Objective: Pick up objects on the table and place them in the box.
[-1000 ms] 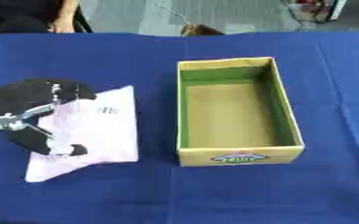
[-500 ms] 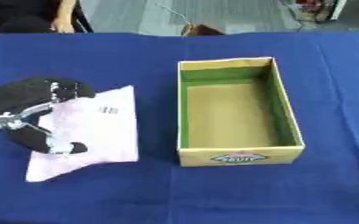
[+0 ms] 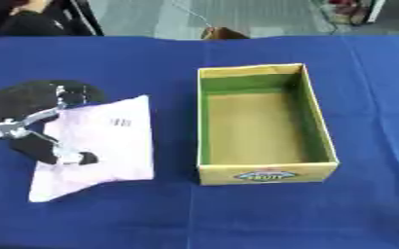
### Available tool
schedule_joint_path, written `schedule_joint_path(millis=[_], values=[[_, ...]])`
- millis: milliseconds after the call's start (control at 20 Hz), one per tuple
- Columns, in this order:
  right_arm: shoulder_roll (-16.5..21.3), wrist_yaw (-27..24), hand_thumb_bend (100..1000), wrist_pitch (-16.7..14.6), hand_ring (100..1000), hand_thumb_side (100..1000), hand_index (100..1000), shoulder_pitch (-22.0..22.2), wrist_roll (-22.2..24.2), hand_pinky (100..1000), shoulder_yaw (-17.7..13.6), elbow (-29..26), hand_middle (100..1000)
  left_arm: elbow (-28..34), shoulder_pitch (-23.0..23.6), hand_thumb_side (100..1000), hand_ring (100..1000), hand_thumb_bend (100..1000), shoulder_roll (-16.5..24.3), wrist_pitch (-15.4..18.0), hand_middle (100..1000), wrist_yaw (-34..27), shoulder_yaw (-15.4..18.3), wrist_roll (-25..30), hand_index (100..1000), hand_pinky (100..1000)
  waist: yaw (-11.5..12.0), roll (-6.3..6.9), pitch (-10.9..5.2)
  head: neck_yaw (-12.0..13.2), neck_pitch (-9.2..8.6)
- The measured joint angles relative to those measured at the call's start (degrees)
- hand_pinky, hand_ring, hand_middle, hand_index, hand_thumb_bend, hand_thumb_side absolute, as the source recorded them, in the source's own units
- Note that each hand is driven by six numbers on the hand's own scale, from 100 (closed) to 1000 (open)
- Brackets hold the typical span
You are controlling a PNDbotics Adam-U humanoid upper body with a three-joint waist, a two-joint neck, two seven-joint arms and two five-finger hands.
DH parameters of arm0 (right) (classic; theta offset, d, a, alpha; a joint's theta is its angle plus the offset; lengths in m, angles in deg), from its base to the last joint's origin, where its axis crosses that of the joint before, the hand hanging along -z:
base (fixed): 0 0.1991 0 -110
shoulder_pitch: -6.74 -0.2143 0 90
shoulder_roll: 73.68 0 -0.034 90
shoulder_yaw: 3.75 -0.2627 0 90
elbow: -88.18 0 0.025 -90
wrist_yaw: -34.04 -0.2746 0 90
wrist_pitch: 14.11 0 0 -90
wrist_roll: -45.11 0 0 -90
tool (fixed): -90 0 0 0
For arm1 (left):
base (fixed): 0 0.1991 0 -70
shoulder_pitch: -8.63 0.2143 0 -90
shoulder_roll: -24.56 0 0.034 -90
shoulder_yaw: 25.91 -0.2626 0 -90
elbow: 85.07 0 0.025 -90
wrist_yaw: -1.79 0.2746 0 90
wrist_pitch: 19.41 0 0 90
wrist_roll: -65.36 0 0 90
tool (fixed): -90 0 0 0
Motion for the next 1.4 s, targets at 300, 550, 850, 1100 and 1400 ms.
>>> schedule_joint_path(millis=[300, 550, 850, 1100, 1400], values=[[0.0, -0.04, 595, -0.09, 599, 715, 930, -0.02, 0.18, 481, 0.02, 0.0, 801, -3.43, -2.78, 791, 895, 661, -0.08, 1.32, 892, 0.89, -1.49, -0.37, 947, 806, -0.31, -0.07, 0.08, 0.01, 0.0], [0.0, -0.08, 595, 0.06, 599, 715, 930, -0.04, 0.36, 481, 0.06, 0.0, 802, -5.0, -3.34, 817, 893, 669, -0.07, 2.6, 886, 1.42, -2.94, -0.18, 945, 813, -0.45, -0.07, 0.1, 0.02, 0.0], [0.0, -0.18, 595, 0.04, 599, 714, 930, -0.08, 0.39, 481, 0.27, 0.0, 802, -6.85, -3.37, 844, 879, 675, -0.02, 4.15, 868, 1.83, -4.43, 0.58, 933, 812, -0.47, -0.11, 0.1, 0.06, 0.0], [0.0, -0.28, 595, 0.04, 599, 715, 931, -0.21, 0.41, 481, 0.33, 0.01, 802, -7.9, -3.31, 864, 873, 690, 0.56, 5.23, 867, 1.87, -5.52, 1.56, 929, 817, -0.49, -0.11, 0.1, 0.11, 0.0], [0.0, -0.34, 595, -0.07, 598, 714, 931, -0.29, 0.55, 480, 0.34, 0.01, 802, -10.61, -3.38, 871, 870, 690, 1.04, 6.01, 869, 2.87, -6.48, 1.83, 929, 815, -0.69, -0.16, 0.12, 0.51, 0.0]])
